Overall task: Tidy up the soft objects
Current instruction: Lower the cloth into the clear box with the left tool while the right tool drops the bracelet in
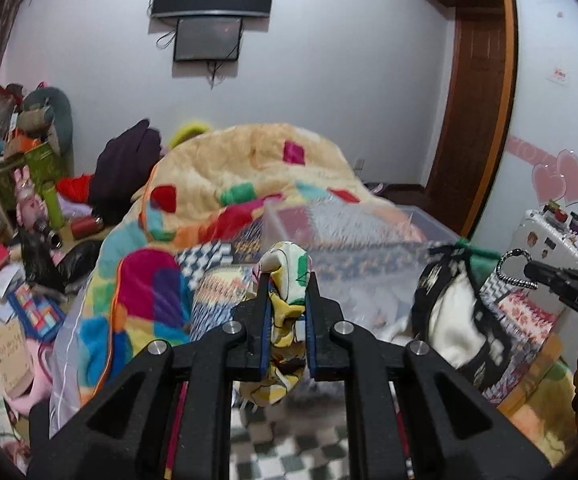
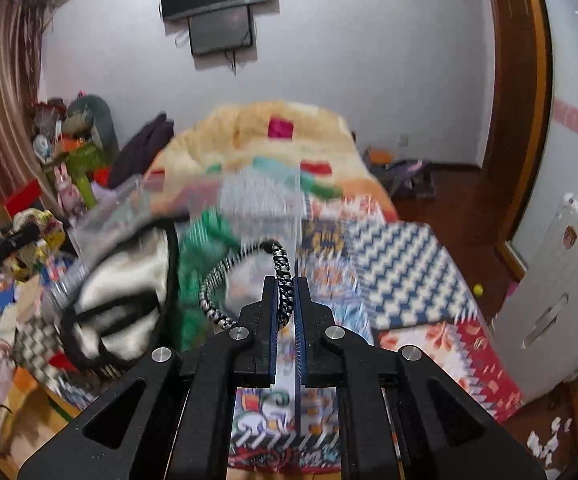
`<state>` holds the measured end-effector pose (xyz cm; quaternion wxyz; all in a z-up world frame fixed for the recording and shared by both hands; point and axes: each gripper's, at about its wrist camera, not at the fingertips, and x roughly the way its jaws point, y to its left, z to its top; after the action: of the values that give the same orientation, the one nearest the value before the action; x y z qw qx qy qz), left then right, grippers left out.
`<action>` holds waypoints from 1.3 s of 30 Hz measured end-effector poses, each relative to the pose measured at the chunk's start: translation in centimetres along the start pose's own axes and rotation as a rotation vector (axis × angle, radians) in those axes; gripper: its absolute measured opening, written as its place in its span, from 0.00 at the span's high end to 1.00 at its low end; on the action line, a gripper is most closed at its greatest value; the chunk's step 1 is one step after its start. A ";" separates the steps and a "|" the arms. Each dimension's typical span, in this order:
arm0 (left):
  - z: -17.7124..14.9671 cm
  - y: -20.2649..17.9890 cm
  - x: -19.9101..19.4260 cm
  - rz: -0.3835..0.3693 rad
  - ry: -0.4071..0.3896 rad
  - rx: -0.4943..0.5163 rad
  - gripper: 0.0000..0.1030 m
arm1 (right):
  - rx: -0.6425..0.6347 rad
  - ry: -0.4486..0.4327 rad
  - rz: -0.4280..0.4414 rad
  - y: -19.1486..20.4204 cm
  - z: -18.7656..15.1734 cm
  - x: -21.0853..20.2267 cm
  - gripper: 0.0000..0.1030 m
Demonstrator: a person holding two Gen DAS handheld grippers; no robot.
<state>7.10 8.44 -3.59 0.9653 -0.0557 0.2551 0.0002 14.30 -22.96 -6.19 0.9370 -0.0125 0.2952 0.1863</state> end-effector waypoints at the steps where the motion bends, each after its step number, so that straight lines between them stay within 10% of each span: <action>1: 0.4 -0.3 0.0 -0.010 -0.006 0.005 0.88 | -0.003 -0.022 0.000 0.0 0.7 -0.4 0.93; 12: 3.7 -3.5 3.6 -0.069 0.006 0.096 0.87 | -0.062 -0.099 0.054 2.6 4.9 2.3 0.93; 32: 3.1 -4.5 13.1 -0.142 0.295 0.109 0.87 | -0.067 0.139 0.069 1.5 4.6 10.7 0.93; 39: 3.4 -4.7 11.9 -0.140 0.259 0.117 0.66 | -0.071 0.105 0.079 1.6 5.4 9.2 0.74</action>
<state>19.27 3.84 -6.02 0.9236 -0.0166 0.3725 -0.0891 23.60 -17.60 -6.74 0.9111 -0.0439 0.3372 0.2328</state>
